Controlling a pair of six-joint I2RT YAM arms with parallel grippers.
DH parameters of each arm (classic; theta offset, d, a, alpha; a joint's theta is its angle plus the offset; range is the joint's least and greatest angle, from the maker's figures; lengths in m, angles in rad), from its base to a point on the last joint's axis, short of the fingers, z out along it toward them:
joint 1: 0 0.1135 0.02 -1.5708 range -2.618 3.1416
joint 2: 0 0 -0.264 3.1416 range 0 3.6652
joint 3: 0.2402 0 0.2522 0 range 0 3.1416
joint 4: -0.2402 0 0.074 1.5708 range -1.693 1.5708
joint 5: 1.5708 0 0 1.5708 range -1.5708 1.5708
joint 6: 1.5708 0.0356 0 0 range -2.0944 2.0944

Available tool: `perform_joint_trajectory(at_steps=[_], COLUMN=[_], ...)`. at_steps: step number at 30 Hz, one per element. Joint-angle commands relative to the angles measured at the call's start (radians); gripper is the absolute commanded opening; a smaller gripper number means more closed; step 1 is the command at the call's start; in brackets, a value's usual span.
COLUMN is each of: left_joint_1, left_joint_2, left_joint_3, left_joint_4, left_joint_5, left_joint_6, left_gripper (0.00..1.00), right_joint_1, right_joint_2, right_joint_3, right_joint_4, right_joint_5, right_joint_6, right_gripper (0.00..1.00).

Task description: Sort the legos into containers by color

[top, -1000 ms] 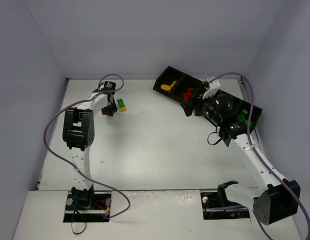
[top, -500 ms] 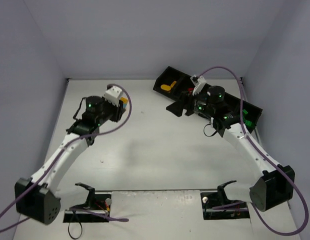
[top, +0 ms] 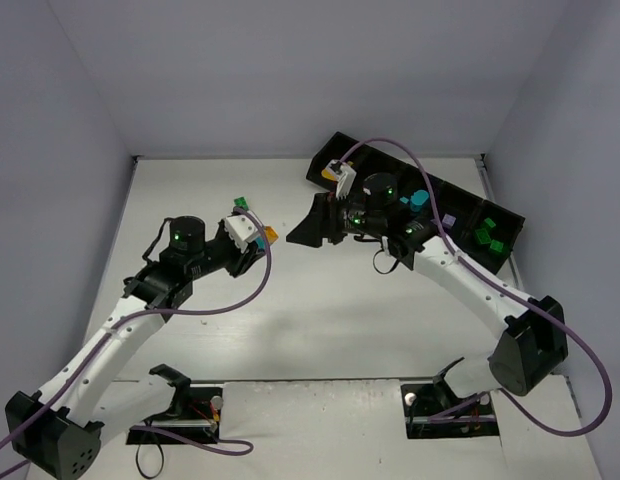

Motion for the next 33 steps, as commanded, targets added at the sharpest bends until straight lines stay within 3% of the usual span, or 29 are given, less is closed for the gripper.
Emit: perform_joint_trajectory(at_steps=[1, 24, 29, 33], left_joint_1=[-0.020, -0.072, -0.070, -0.070], left_joint_2=[-0.033, -0.053, -0.046, -0.024], left_joint_3=[0.020, -0.003, -0.001, -0.010], left_joint_4=[0.002, -0.015, -0.012, -0.004], left_joint_5=[0.065, 0.053, 0.053, 0.051], left_joint_6=[0.038, 0.064, 0.064, 0.061], left_gripper=[0.02, 0.02, 0.02, 0.02], right_joint_1=[0.027, 0.111, 0.120, 0.123], right_joint_2=[0.020, 0.113, 0.129, 0.140], right_joint_3=[0.054, 0.095, 0.103, 0.098], right_joint_4=[0.060, 0.058, 0.057, 0.057], right_joint_5=[-0.007, -0.017, -0.028, -0.030], right_joint_6=[0.037, 0.056, 0.053, 0.047], right_gripper=[0.68, 0.62, 0.56, 0.37])
